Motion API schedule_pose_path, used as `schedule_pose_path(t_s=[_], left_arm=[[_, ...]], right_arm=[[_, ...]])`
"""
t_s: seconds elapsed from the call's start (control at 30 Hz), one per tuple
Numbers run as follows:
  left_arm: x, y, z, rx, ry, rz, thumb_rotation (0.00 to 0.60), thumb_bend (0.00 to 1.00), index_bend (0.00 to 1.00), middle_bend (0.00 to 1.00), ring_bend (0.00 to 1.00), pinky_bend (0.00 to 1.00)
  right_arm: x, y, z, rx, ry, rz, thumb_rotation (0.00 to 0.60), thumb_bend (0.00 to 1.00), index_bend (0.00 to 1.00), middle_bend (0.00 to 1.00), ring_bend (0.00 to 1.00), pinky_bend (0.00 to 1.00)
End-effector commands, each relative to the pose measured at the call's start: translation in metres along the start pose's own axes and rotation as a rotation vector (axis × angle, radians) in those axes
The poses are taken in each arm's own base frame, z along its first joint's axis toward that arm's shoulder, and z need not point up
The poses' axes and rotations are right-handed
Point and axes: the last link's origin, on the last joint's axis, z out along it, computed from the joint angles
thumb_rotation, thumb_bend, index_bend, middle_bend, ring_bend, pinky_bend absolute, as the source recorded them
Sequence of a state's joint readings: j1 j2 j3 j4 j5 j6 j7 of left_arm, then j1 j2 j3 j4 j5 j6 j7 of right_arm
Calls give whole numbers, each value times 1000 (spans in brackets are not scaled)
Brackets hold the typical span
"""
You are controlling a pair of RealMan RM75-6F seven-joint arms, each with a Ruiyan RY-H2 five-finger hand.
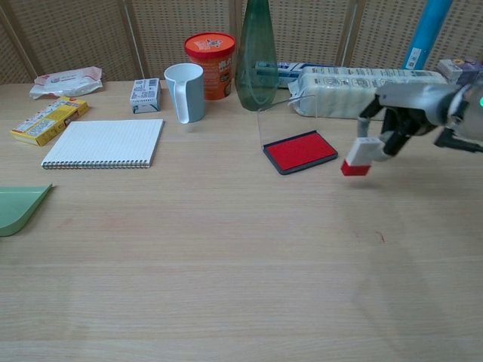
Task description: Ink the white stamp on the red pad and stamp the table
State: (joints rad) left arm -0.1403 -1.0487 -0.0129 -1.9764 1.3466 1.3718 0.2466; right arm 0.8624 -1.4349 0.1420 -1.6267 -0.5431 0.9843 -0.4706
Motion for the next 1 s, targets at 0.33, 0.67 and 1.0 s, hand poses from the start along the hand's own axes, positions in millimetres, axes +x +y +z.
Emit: schedule_pose_path(t_s=[0.33, 0.67, 1.0], left_arm=[[1, 6, 0, -19, 0, -5, 349, 69, 372, 395, 307, 179], [0, 5, -2, -16, -5, -5, 348, 69, 373, 395, 307, 179], [-1, 5, -2, -18, -7, -6, 346, 69, 373, 395, 307, 179]], right_arm=[[-37, 49, -41, -97, -32, -19, 600, 385, 726, 1000, 1000, 1000], [-47, 56, -38, -117, -44, -4, 600, 373, 703, 1000, 1000, 1000], [-48, 60, -38, -131, -56, -5, 600, 367, 660, 1000, 1000, 1000]])
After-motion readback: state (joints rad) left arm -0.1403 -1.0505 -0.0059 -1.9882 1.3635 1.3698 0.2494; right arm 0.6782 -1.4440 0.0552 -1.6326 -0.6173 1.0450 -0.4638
